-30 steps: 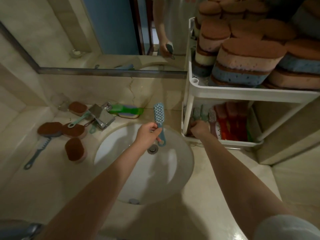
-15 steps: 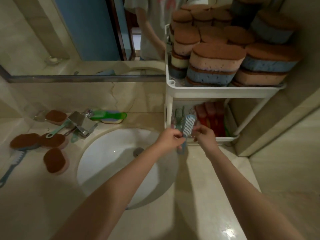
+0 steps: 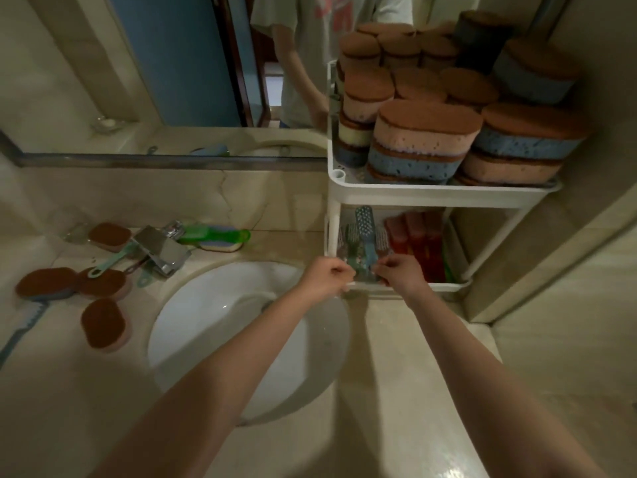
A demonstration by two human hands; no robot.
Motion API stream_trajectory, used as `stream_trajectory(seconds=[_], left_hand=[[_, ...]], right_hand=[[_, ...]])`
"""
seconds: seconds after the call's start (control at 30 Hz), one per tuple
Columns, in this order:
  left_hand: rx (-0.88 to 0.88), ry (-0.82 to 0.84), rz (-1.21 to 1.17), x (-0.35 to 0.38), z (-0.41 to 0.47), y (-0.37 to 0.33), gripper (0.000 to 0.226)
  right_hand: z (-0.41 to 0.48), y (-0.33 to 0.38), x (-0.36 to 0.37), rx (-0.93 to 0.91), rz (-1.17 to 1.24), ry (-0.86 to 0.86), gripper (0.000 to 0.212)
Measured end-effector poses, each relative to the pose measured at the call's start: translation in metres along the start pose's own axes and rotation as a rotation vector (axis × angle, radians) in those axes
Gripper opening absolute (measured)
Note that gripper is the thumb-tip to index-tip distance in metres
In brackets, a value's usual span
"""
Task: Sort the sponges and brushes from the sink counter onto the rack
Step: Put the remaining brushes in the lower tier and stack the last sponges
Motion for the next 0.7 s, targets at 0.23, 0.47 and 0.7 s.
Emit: stream_trajectory(seconds=[0.23, 0.47, 0.7], left_hand=[[-0.023, -0.182, -0.015, -0.056, -0.009, 0.021, 0.036], [0.011, -0.094, -0.017, -0.044, -0.002, -0.003, 0.052], [0.0, -0.084, -0.083, -0.048, 0.001, 0.014, 0.045]], right_hand=[[0.04, -0.005, 0.031, 0.143, -0.362, 0.092, 0.016], [0.031, 0.006, 0.051, 0.024, -0.645, 0.18, 0.019], [0.002, 0.027, 0.041, -0.123, -0.501, -0.105, 0.025]])
Point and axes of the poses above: each hand's wrist, its own z-axis towards the middle knuckle, its own x-axis out of the palm, y = z × x, the point moved 10 cm from there along z, towards the middle knuckle
